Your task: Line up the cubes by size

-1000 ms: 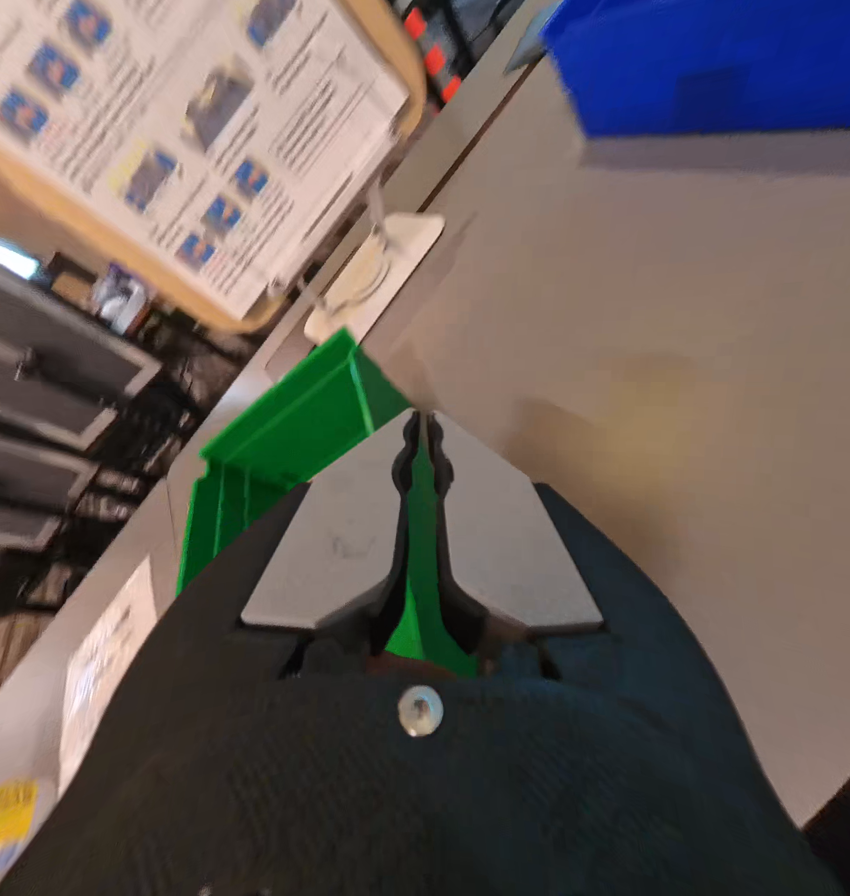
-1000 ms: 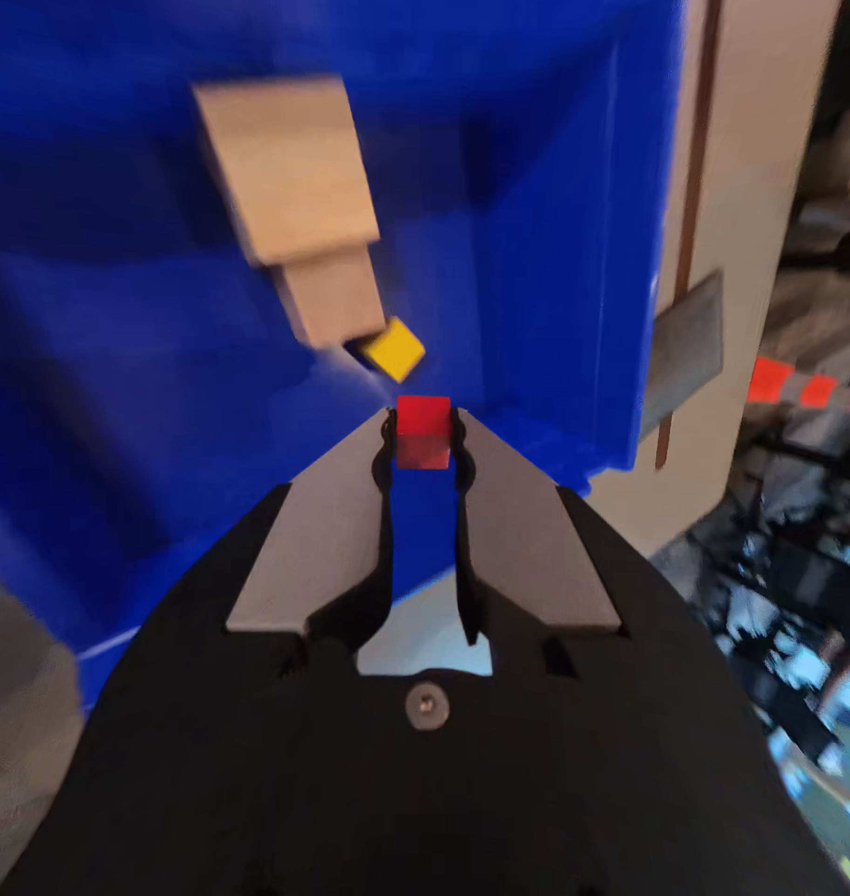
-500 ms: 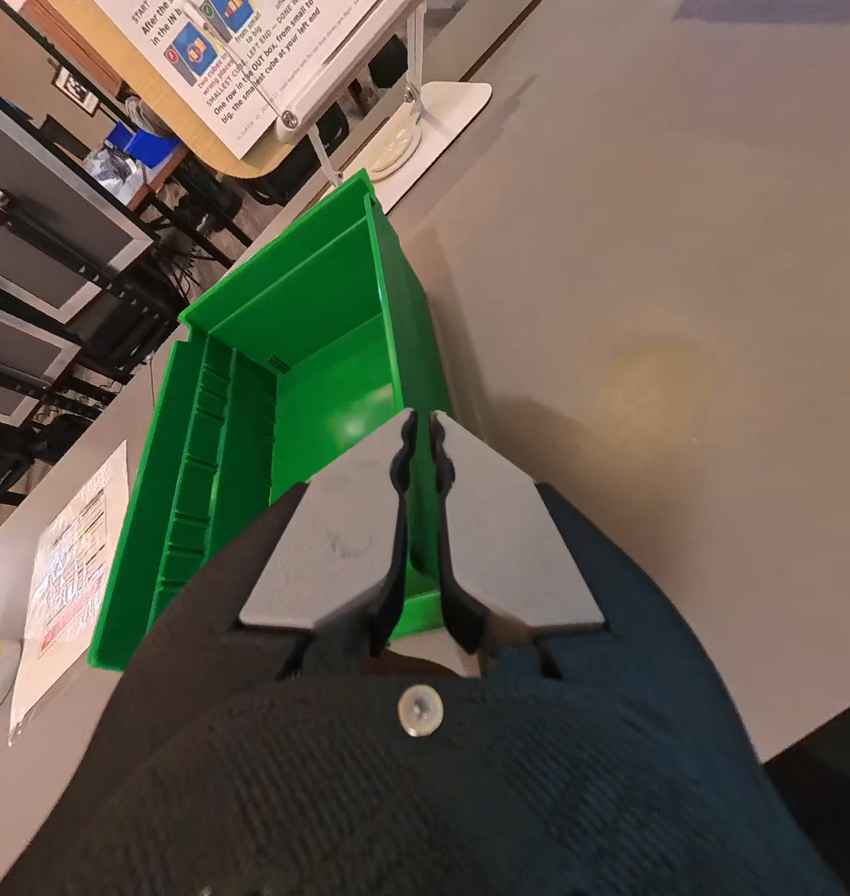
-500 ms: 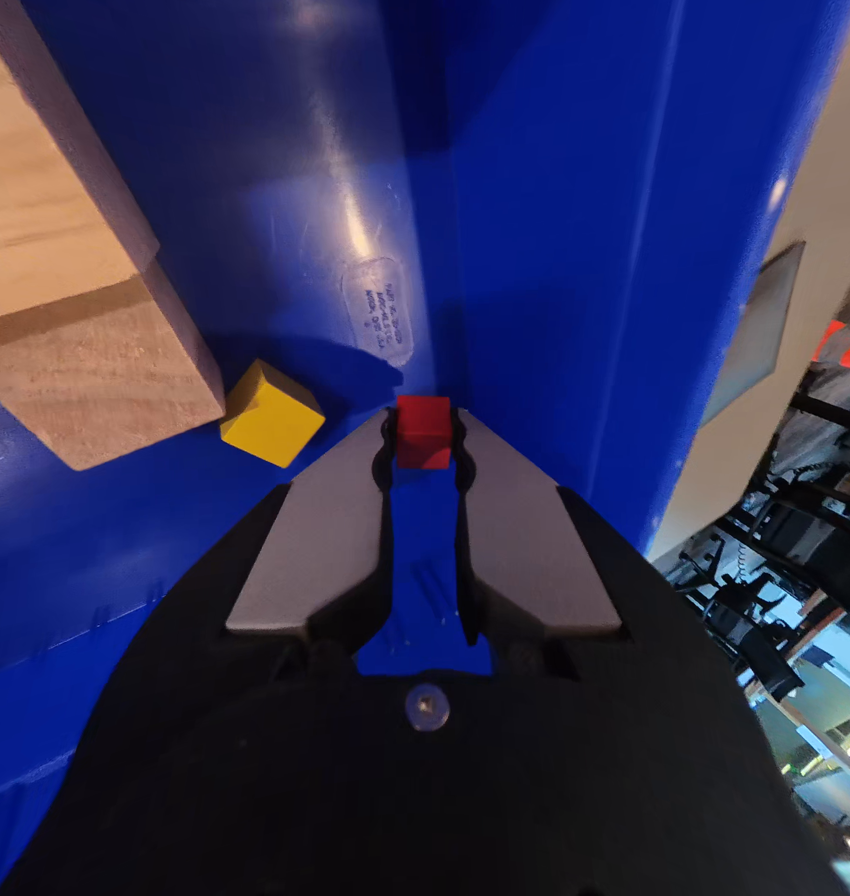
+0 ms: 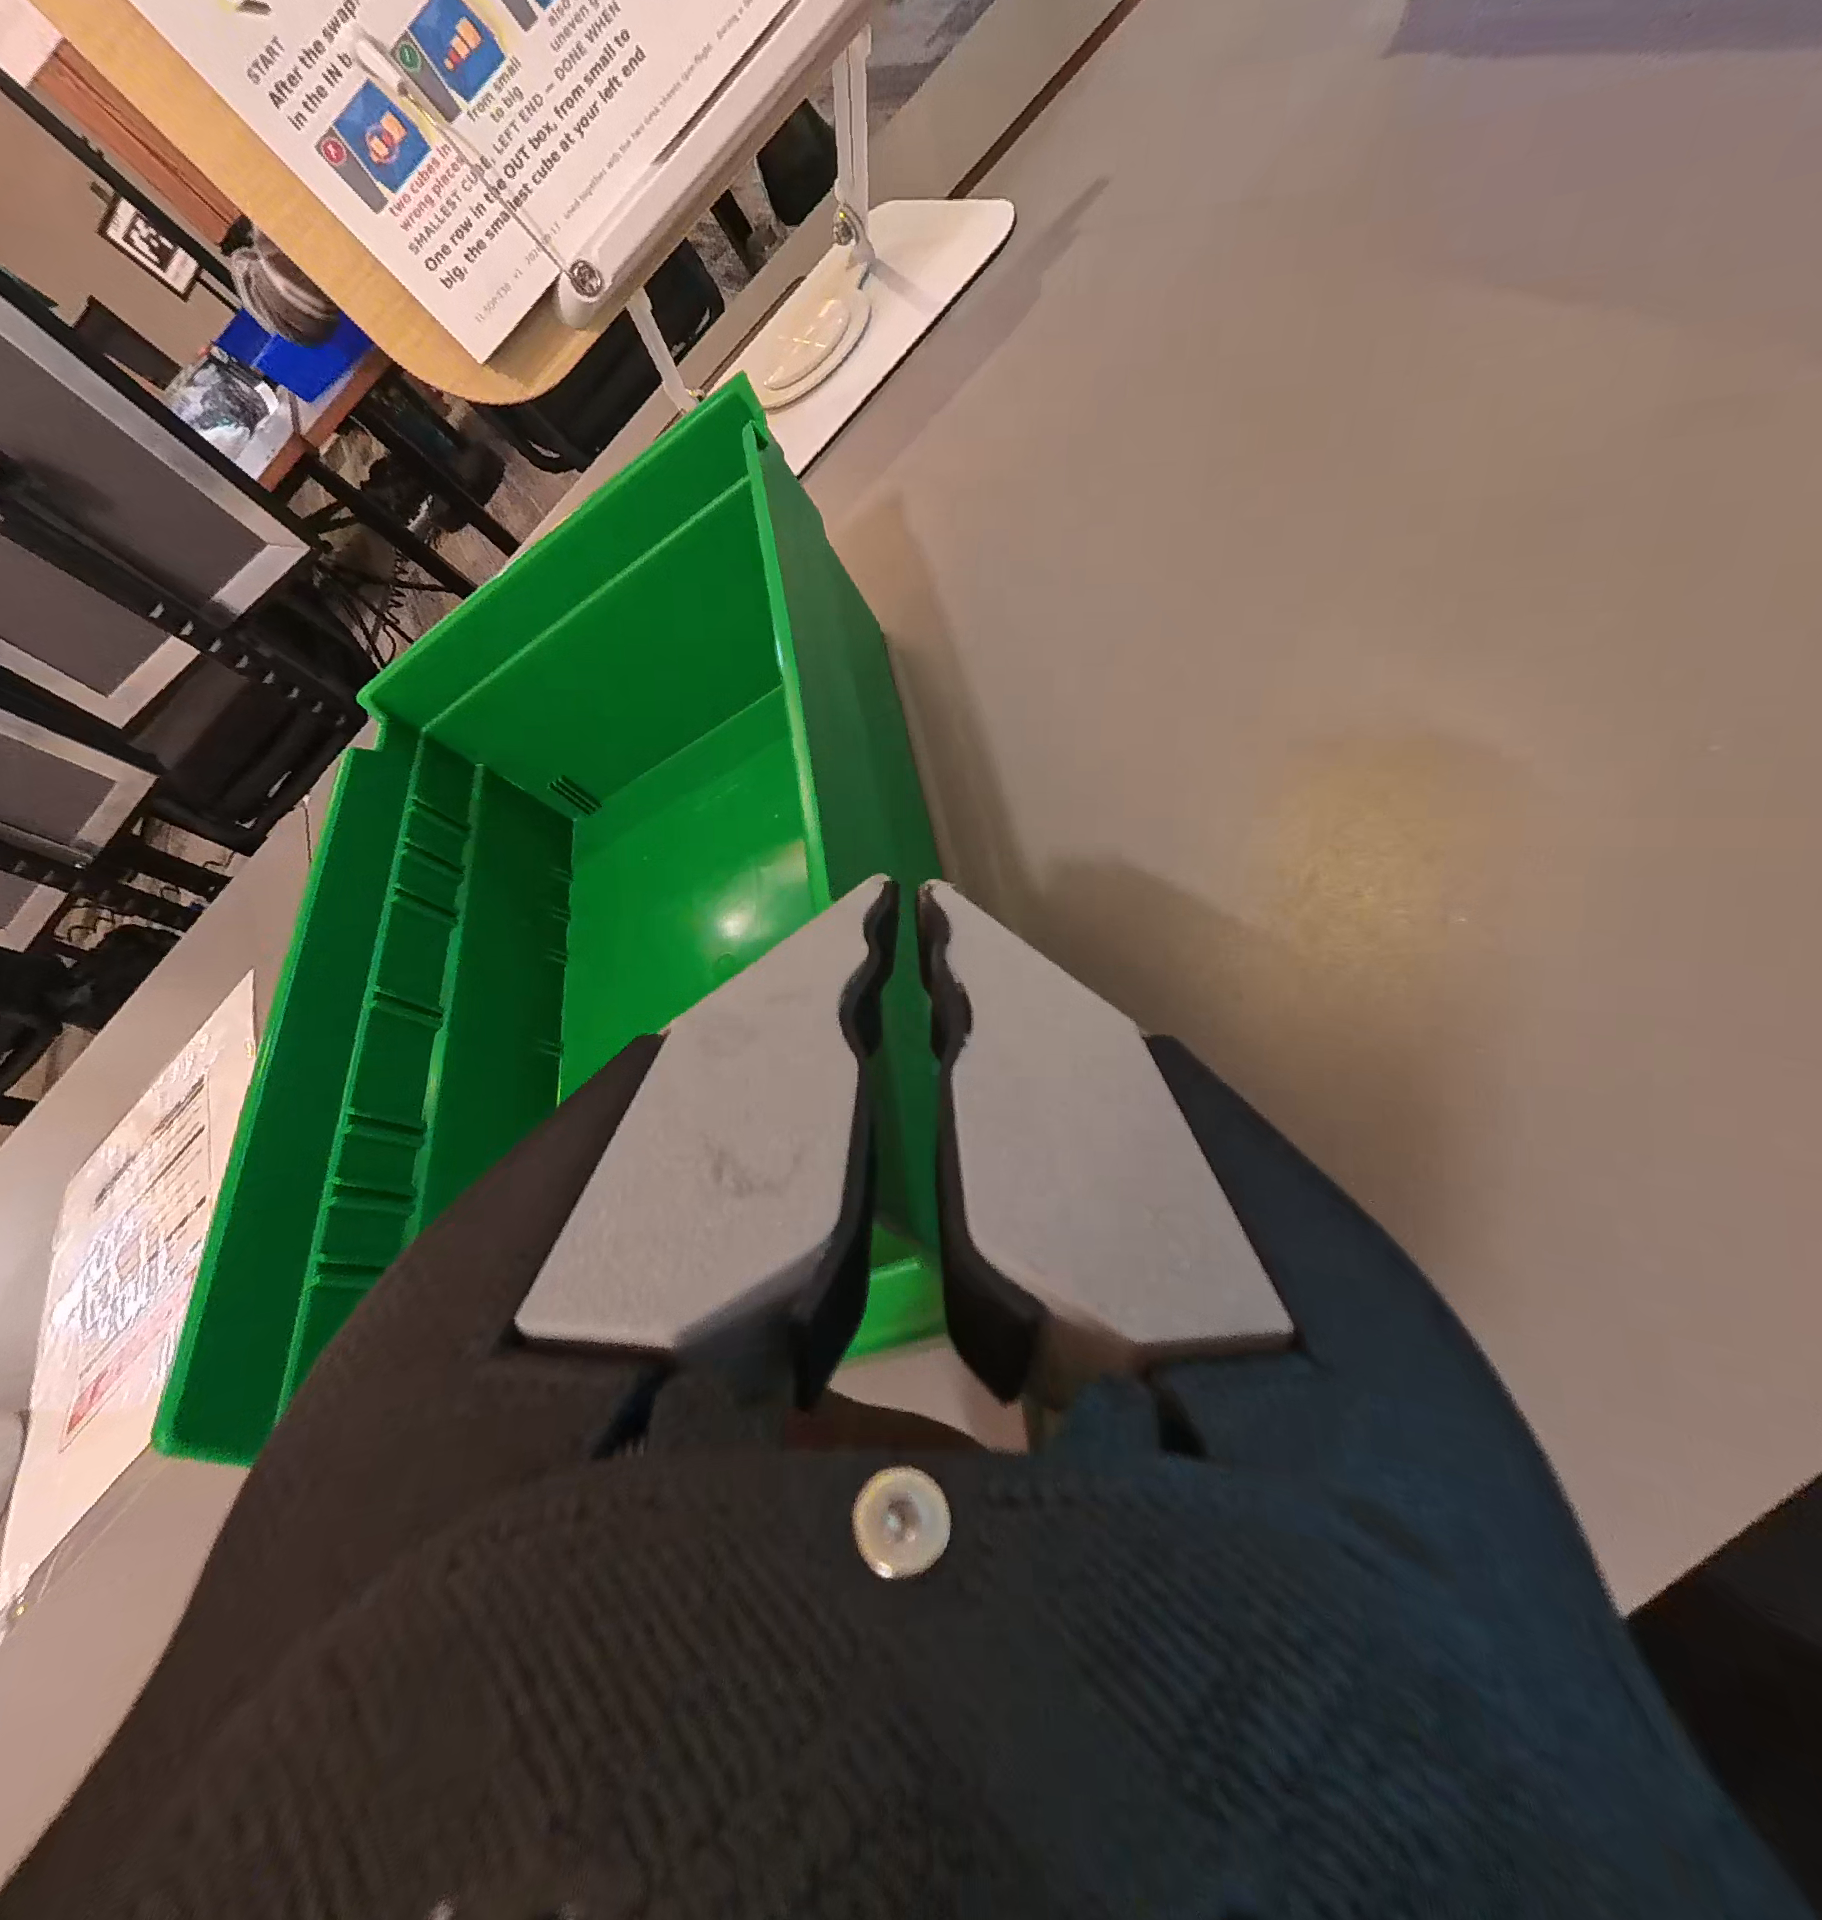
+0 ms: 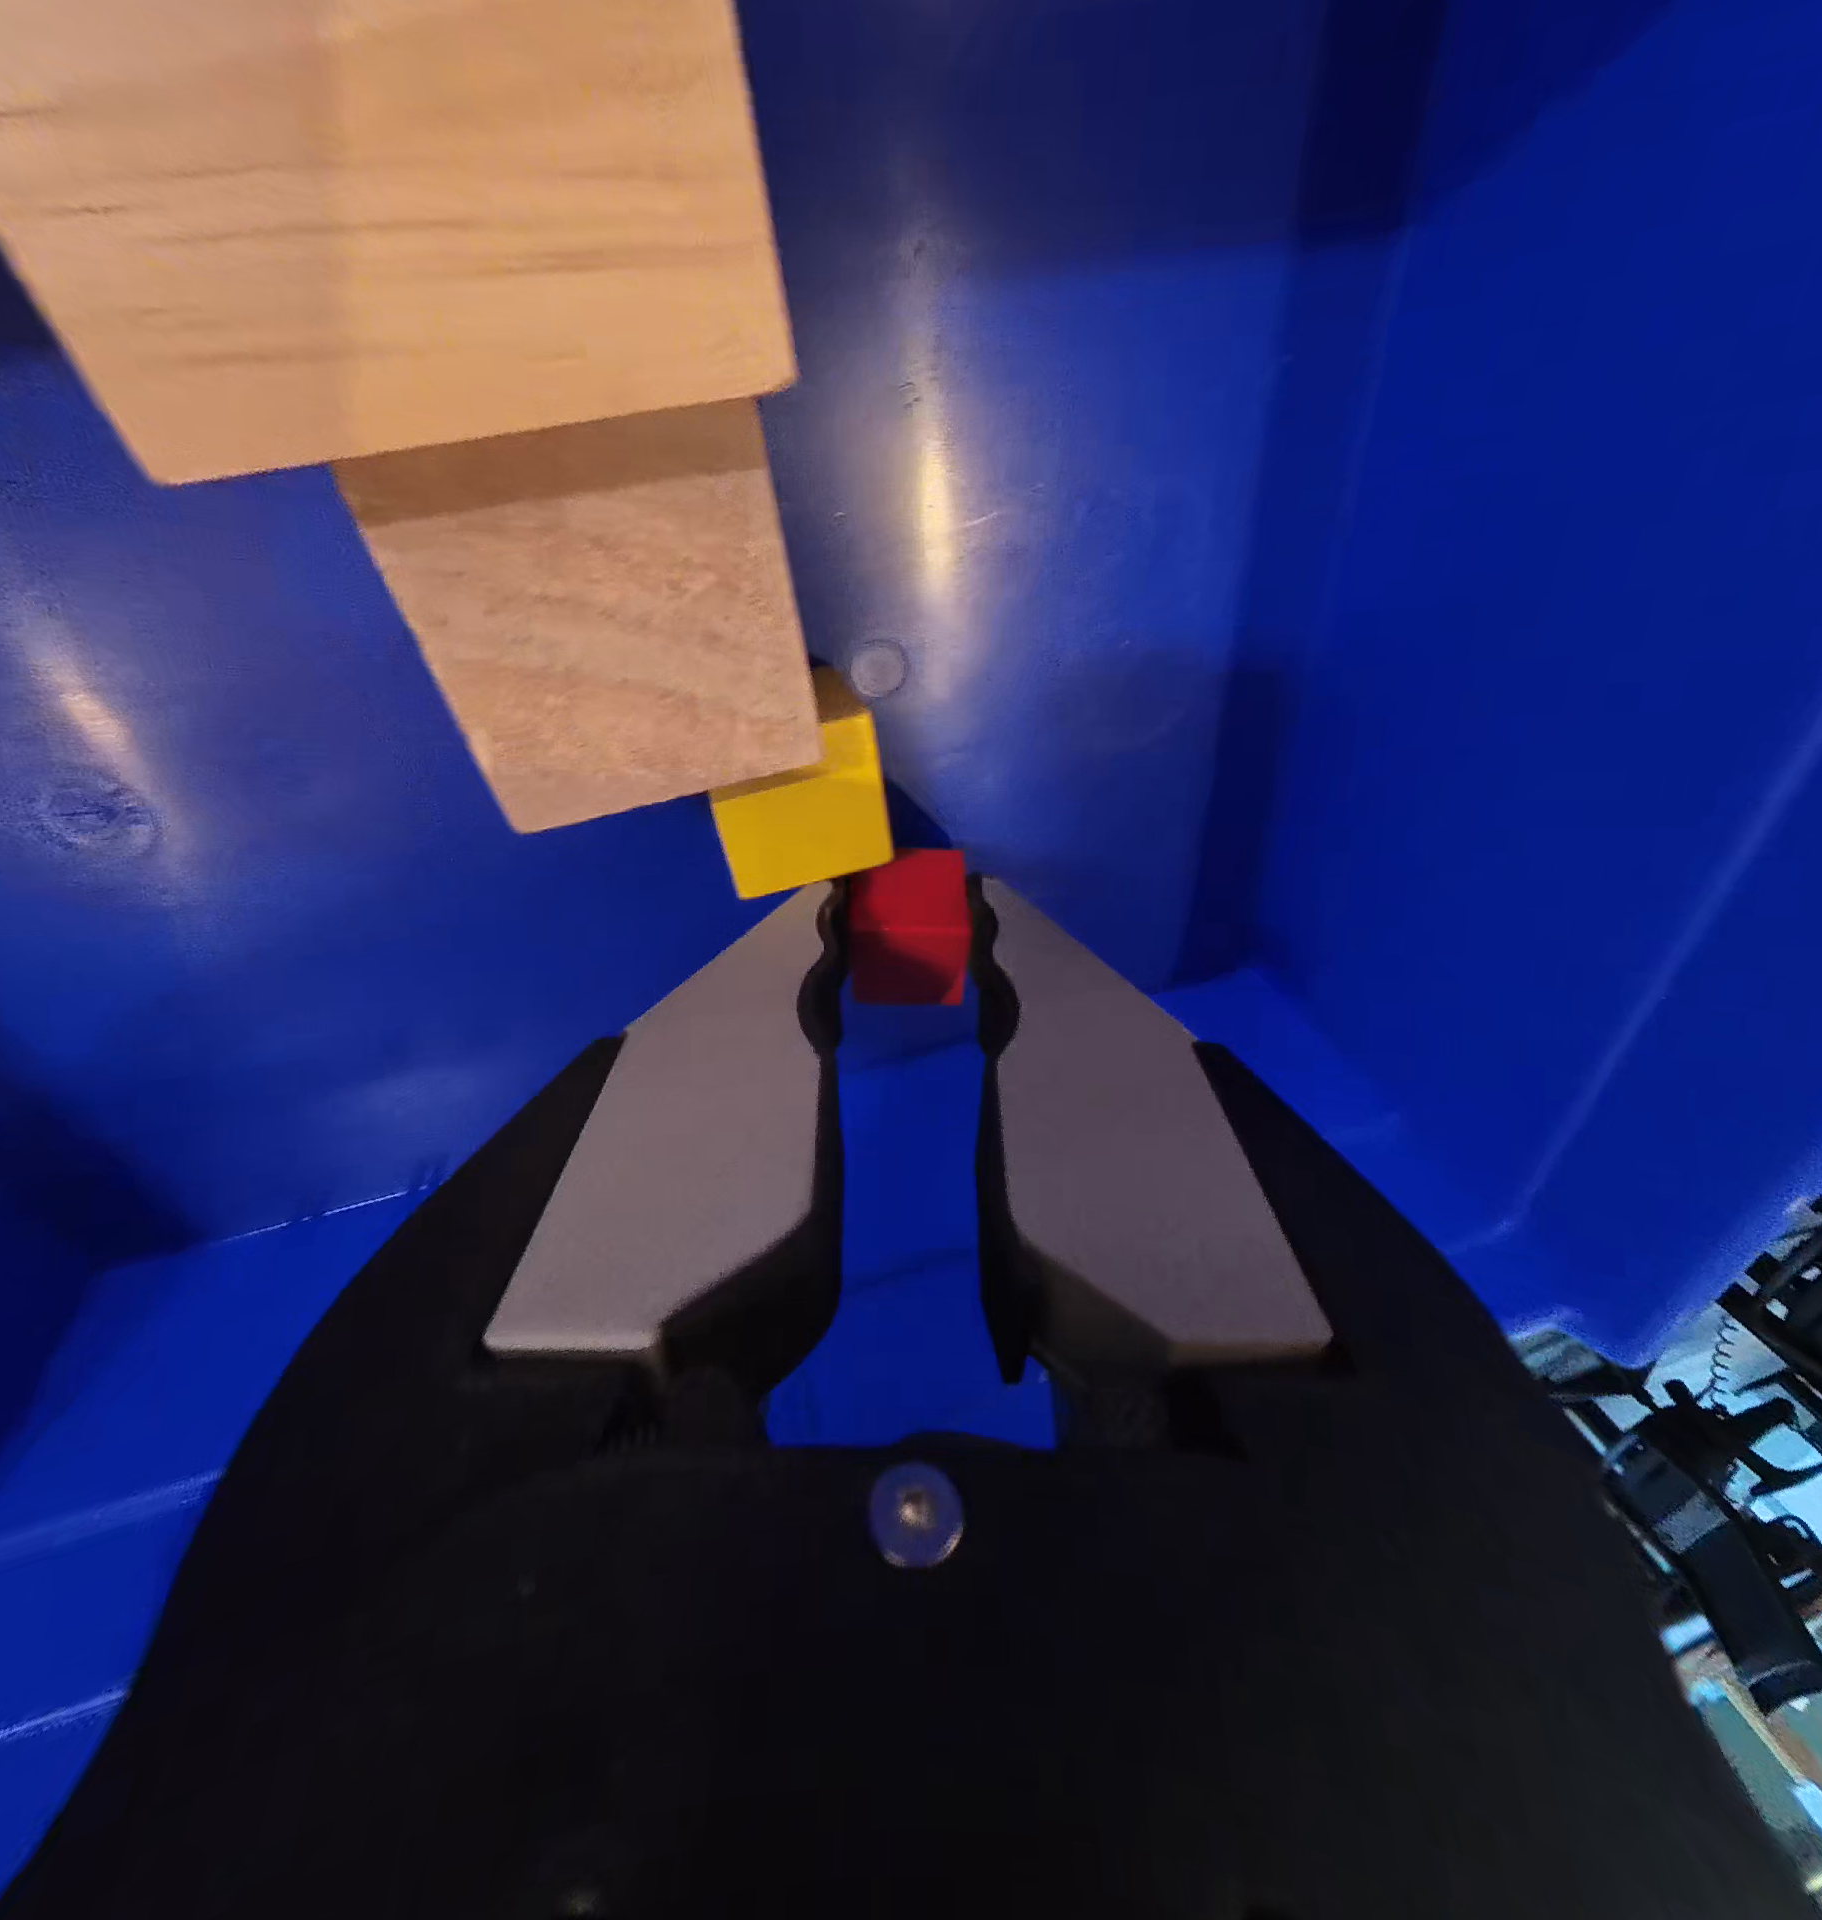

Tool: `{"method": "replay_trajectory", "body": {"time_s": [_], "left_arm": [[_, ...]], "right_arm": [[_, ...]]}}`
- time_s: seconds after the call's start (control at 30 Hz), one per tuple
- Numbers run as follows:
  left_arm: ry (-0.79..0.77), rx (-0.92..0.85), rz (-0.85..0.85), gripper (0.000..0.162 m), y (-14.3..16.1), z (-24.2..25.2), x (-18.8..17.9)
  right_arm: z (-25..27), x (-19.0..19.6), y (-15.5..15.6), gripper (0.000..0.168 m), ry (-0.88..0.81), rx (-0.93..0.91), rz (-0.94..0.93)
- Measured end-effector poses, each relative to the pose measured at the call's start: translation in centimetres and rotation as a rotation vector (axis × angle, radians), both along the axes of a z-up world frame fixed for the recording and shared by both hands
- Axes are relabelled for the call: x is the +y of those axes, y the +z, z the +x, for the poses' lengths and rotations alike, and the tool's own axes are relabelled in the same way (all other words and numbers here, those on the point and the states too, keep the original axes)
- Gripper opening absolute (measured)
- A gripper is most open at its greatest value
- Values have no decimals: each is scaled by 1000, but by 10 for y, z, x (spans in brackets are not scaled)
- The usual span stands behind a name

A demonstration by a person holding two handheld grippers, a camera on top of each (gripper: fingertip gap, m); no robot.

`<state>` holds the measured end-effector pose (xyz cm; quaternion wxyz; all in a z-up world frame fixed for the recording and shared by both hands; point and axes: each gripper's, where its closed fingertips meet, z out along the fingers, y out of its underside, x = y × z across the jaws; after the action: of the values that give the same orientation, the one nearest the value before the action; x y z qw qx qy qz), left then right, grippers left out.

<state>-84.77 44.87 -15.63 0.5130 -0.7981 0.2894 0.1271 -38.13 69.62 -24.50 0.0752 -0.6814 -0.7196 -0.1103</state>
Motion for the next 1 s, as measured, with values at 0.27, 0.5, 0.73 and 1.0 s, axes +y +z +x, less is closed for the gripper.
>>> {"method": "replay_trajectory", "body": {"time_s": [0.27, 0.5, 0.73, 1.0], "left_arm": [[-4, 3, 6, 1, 2, 2, -3], [-3, 0, 3, 1, 2, 1, -6], [-9, -3, -1, 1, 0, 1, -10], [-19, -6, 3, 1, 1, 4, -11]], "right_arm": [[2, -11, -1, 20, 24, 1, -1], [0, -15, -1, 46, 17, 29, -68], [-5, -14, 1, 41, 34, 55, -91], [-13, -24, -3, 26, 96, 34, -141]]}}
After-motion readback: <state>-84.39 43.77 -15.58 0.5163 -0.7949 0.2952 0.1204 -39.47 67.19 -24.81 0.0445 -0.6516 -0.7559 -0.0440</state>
